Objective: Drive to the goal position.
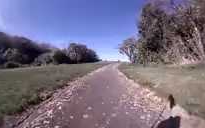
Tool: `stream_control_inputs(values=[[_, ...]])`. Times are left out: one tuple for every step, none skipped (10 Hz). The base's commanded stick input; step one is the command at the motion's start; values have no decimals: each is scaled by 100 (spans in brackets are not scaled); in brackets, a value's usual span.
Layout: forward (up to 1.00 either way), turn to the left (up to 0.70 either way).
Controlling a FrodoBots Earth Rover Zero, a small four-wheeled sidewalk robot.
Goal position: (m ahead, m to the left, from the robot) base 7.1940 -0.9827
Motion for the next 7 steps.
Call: stream_control_inputs(values=[[100, -1], [100, 0], [100, 0], [100, 0], [100, 0], [100, 0], [100, 0]])
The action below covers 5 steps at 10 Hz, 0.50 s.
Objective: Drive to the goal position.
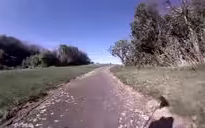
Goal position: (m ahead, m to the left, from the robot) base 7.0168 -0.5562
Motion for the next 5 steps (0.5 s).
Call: stream_control_inputs(values=[[100, 0], [100, 0], [100, 0], [100, 0], [100, 0]])
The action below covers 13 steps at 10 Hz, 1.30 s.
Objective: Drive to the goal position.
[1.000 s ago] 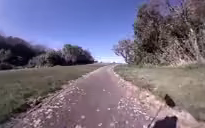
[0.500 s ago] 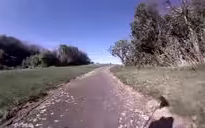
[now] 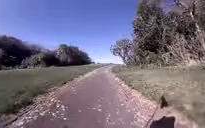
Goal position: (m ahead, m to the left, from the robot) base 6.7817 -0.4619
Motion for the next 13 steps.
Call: stream_control_inputs(values=[[100, 0], [100, 0], [100, 0], [100, 0], [100, 0], [100, -14], [100, -29], [100, -26], [100, -8], [100, 0], [100, 0], [100, 0], [100, 0]])
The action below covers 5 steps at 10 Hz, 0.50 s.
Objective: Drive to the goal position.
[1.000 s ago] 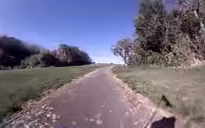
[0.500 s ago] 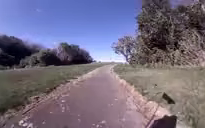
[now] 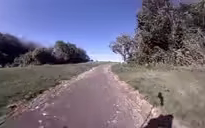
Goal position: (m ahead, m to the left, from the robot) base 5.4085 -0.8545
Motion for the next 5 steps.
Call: stream_control_inputs(values=[[100, 0], [100, 0], [100, 0], [100, 0], [100, 0]])
